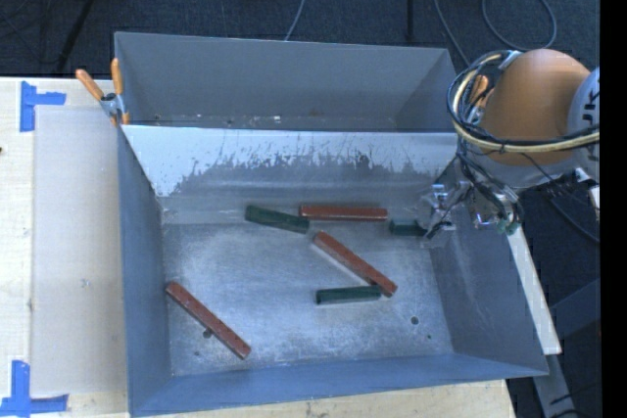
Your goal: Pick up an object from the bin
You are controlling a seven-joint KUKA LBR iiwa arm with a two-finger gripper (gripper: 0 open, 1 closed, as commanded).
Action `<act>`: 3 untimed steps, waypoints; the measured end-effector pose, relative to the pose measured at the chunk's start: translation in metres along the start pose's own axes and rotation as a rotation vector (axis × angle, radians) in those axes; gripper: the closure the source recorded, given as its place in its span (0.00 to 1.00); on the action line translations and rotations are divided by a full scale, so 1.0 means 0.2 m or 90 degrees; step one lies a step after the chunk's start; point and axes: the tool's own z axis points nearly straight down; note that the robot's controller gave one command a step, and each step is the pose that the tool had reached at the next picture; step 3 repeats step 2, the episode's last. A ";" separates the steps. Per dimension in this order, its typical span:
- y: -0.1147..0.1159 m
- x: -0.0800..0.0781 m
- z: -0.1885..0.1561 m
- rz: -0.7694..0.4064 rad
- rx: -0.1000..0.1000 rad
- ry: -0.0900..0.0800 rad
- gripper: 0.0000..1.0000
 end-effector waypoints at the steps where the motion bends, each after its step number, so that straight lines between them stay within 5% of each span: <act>1: 0.00 0.00 -0.06 0.000 0.000 0.000 1.00; 2: 0.00 -0.01 -0.23 0.000 0.001 -0.002 1.00; 3: 0.00 -0.01 -0.23 0.000 0.001 -0.002 1.00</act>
Offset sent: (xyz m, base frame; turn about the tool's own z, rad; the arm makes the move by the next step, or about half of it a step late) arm 0.0000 -0.0001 0.0111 0.0000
